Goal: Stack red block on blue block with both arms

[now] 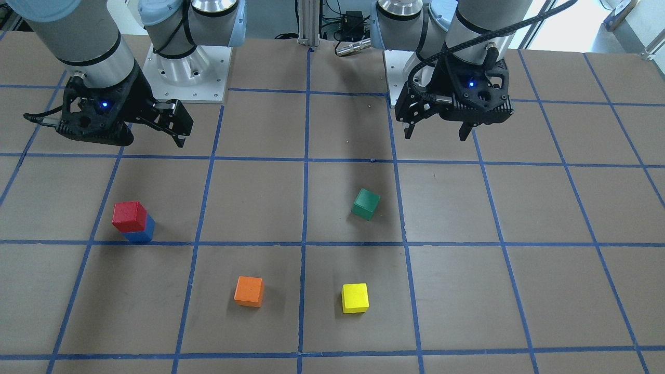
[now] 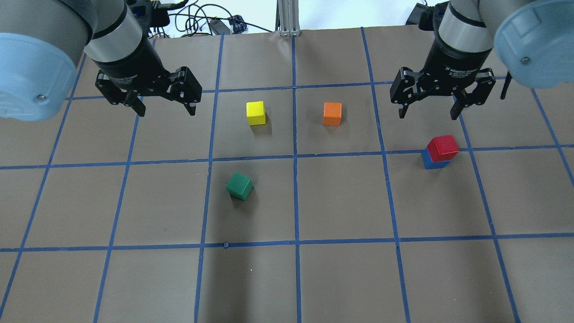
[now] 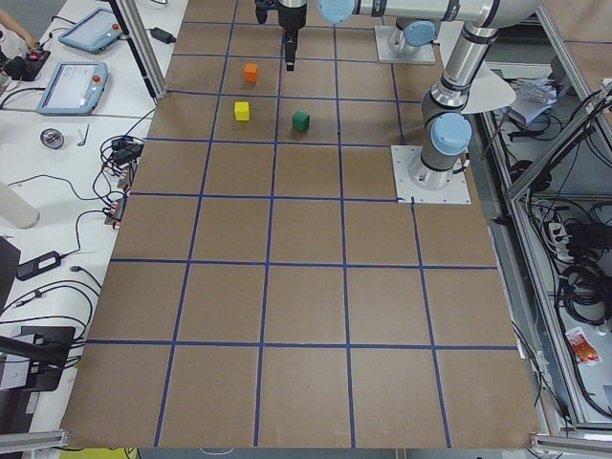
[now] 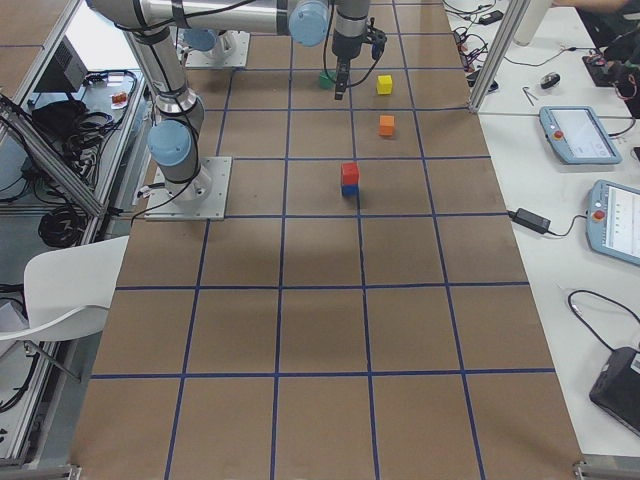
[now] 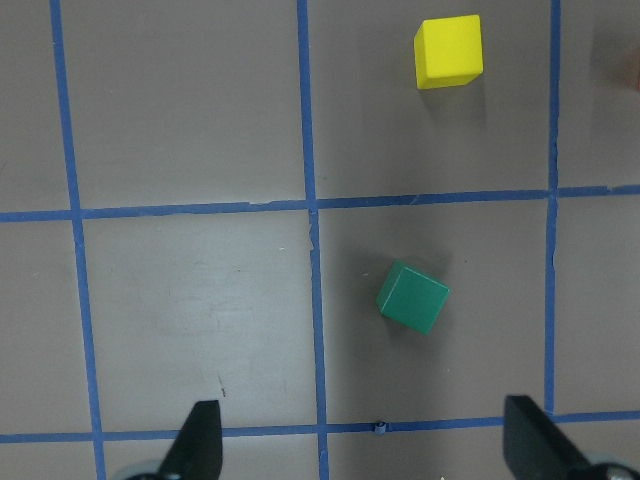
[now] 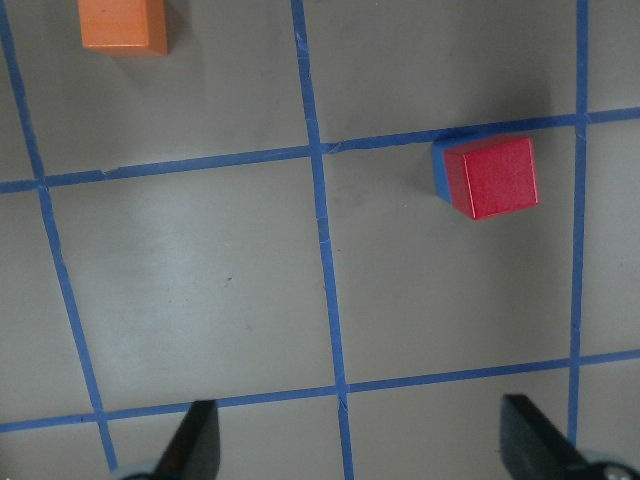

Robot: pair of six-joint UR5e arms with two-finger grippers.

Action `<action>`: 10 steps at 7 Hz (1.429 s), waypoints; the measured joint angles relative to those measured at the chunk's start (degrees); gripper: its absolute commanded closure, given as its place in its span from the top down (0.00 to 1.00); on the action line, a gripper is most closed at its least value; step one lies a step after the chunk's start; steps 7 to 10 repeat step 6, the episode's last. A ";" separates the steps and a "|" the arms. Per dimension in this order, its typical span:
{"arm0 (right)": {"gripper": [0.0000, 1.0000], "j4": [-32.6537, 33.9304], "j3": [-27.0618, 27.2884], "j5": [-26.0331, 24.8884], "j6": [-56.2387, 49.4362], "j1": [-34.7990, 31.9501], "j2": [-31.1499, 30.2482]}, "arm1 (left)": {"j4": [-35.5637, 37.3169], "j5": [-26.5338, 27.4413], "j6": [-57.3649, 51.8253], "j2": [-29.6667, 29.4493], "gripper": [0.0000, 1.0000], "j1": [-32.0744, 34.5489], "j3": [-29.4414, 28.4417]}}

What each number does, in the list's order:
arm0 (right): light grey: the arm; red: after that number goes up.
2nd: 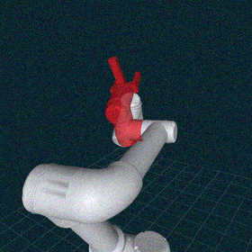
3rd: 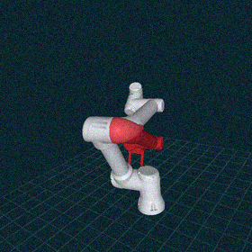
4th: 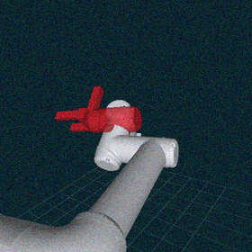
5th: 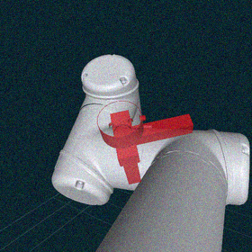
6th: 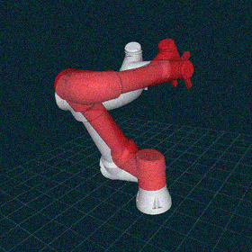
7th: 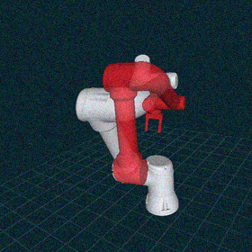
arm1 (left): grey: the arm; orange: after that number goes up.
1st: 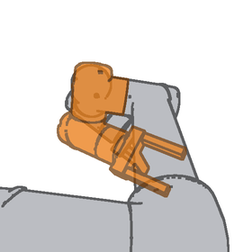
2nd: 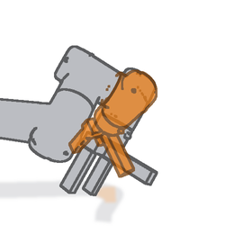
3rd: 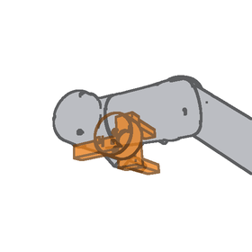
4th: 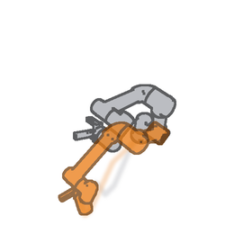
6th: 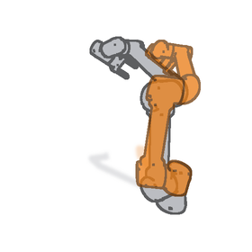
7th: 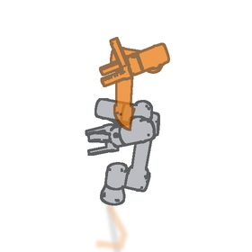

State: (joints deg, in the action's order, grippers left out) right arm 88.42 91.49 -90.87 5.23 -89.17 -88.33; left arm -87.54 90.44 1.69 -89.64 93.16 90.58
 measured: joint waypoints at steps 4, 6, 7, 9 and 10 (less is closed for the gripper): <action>1.00 0.02 0.20 -0.21 0.12 -0.10 0.02 | 0.00 -0.06 0.10 -0.07 1.00 0.00 0.03; 1.00 0.43 0.86 -0.19 0.21 -0.05 0.01 | 0.00 -0.01 0.13 -0.04 1.00 0.00 0.01; 1.00 0.43 0.86 -0.19 0.21 -0.05 0.01 | 0.00 -0.01 0.13 -0.04 1.00 0.00 0.01; 1.00 0.43 0.86 -0.19 0.21 -0.05 0.01 | 0.00 -0.01 0.13 -0.04 1.00 0.00 0.01; 1.00 0.43 0.86 -0.19 0.21 -0.05 0.01 | 0.00 -0.01 0.13 -0.04 1.00 0.00 0.01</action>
